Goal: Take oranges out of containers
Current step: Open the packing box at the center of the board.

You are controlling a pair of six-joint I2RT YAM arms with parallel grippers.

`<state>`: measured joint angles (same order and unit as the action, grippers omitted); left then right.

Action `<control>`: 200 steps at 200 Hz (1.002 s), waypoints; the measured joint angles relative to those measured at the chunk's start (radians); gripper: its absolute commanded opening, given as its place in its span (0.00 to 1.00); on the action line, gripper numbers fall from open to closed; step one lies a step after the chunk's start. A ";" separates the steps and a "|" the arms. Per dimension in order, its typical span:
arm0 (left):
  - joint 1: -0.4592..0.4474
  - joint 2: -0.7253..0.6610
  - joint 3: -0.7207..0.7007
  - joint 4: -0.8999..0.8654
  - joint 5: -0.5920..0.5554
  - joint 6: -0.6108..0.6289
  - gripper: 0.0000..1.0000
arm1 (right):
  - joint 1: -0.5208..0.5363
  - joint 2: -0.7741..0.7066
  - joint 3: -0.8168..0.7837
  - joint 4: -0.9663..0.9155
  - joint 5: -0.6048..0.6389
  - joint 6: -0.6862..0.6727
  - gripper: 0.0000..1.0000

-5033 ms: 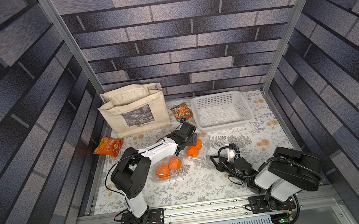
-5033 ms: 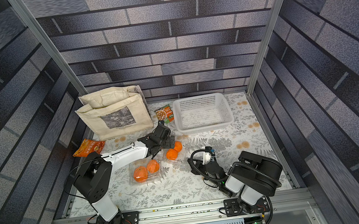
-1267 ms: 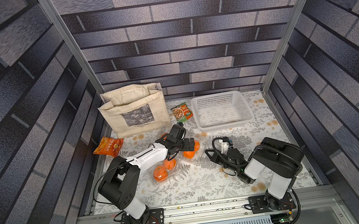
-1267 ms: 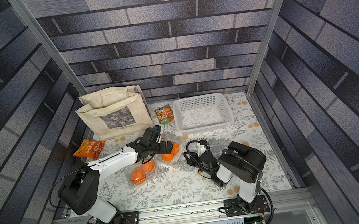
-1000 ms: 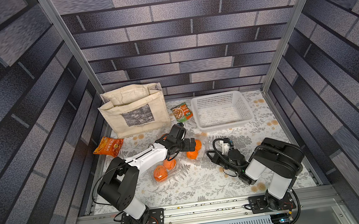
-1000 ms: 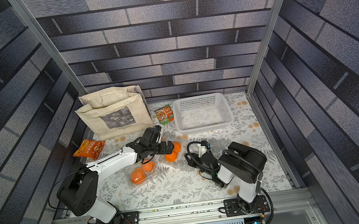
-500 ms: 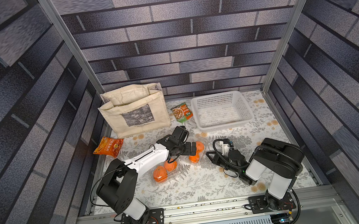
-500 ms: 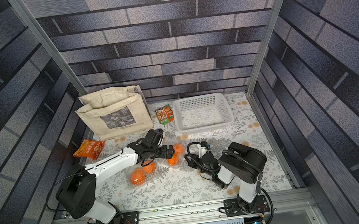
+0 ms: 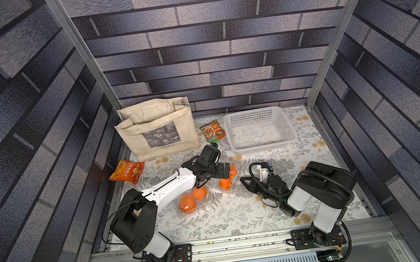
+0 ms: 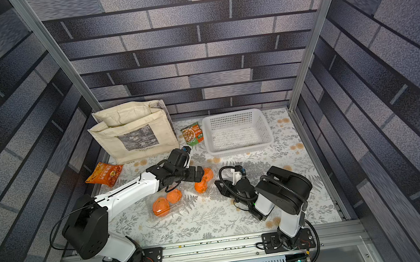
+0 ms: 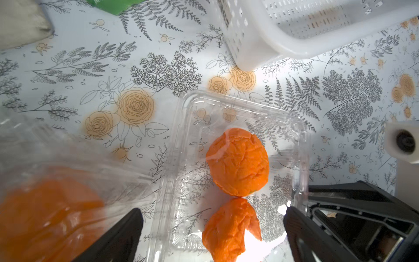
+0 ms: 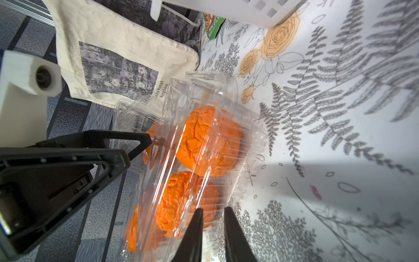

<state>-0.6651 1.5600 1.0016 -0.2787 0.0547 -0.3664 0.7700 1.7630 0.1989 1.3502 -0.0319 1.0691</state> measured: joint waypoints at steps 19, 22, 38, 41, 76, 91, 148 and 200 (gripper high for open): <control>0.013 0.033 0.000 -0.001 0.026 0.000 1.00 | 0.000 -0.002 0.000 0.000 -0.001 -0.001 0.22; 0.015 0.038 0.000 -0.001 0.029 0.000 1.00 | 0.000 -0.003 0.000 0.000 0.000 -0.001 0.23; 0.026 0.056 0.000 0.002 0.054 0.000 1.00 | 0.000 -0.007 0.000 0.000 0.000 -0.001 0.23; 0.026 0.058 0.000 0.002 0.057 0.000 1.00 | 0.000 -0.008 0.000 0.000 -0.001 -0.001 0.23; 0.028 0.064 0.002 0.008 0.077 -0.001 1.00 | 0.000 -0.008 0.001 0.000 -0.011 -0.003 0.23; 0.030 0.064 0.002 0.014 0.079 -0.003 1.00 | 0.000 -0.008 0.002 0.000 -0.019 -0.003 0.23; 0.032 0.065 0.002 0.037 0.080 -0.016 1.00 | 0.000 -0.007 0.002 0.000 -0.038 -0.002 0.24; 0.037 0.074 0.002 0.040 0.076 -0.035 1.00 | 0.000 0.020 0.022 0.002 -0.065 0.009 0.24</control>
<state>-0.6285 1.6337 1.0031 -0.2390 0.1303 -0.4015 0.7700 1.7828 0.2207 1.3518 -0.0971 1.0779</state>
